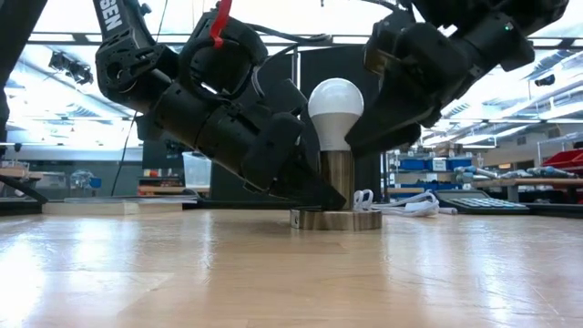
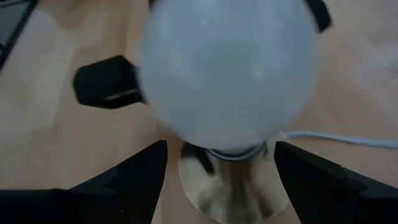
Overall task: Screw lightbulb
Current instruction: Insert the lightbulb into the lamp
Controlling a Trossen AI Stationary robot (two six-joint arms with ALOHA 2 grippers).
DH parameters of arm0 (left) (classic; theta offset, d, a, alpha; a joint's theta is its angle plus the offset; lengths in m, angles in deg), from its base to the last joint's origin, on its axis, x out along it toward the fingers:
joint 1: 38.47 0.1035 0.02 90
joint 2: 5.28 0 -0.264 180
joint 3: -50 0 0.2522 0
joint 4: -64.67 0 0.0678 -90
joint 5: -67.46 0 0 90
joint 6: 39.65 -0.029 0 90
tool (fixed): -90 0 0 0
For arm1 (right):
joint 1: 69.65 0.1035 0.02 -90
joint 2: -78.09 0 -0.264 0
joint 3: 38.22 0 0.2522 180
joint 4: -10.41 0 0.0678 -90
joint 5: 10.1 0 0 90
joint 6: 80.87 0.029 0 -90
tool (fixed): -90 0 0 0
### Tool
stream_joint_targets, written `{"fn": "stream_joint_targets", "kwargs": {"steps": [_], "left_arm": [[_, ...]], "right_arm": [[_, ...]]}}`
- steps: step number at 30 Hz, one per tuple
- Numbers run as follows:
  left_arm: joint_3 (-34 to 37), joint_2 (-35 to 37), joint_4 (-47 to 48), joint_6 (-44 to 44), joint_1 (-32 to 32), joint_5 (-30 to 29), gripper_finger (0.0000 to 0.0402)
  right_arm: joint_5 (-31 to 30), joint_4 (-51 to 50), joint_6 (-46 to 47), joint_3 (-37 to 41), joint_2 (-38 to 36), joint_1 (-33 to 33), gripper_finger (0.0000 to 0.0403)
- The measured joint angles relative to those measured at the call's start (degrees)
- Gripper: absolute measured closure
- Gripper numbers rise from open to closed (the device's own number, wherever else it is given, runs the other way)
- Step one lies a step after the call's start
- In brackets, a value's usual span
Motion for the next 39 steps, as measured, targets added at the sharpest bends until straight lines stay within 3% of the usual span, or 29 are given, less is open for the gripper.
{"fn": "stream_joint_targets", "kwargs": {"steps": [10,23,28,32,39], "left_arm": [[0.0,0.0,-0.2,0.8,0.0,0.0,0.0203],[0.0,0.0,0.2,-0.4,-0.3,0.8,0.0203],[0.0,0.0,0.3,0.0,-0.3,2.5,0.0203],[0.0,0.0,0.4,0.5,0.3,-0.5,0.0203],[0.0,0.0,0.7,0.4,0.0,0.6,0.0203]], "right_arm": [[-0.2,8.1,-3.1,0.0,0.0,0.1,0.0096],[2.1,4.4,-1.9,0.0,-0.1,4.5,0.0096],[5.9,2.6,-0.1,0.1,-0.1,6.1,0.0096],[10.3,1.6,1.7,0.0,-0.1,6.6,0.0096],[9.1,-1.1,3.0,0.0,-1.1,7.7,0.0096]]}}
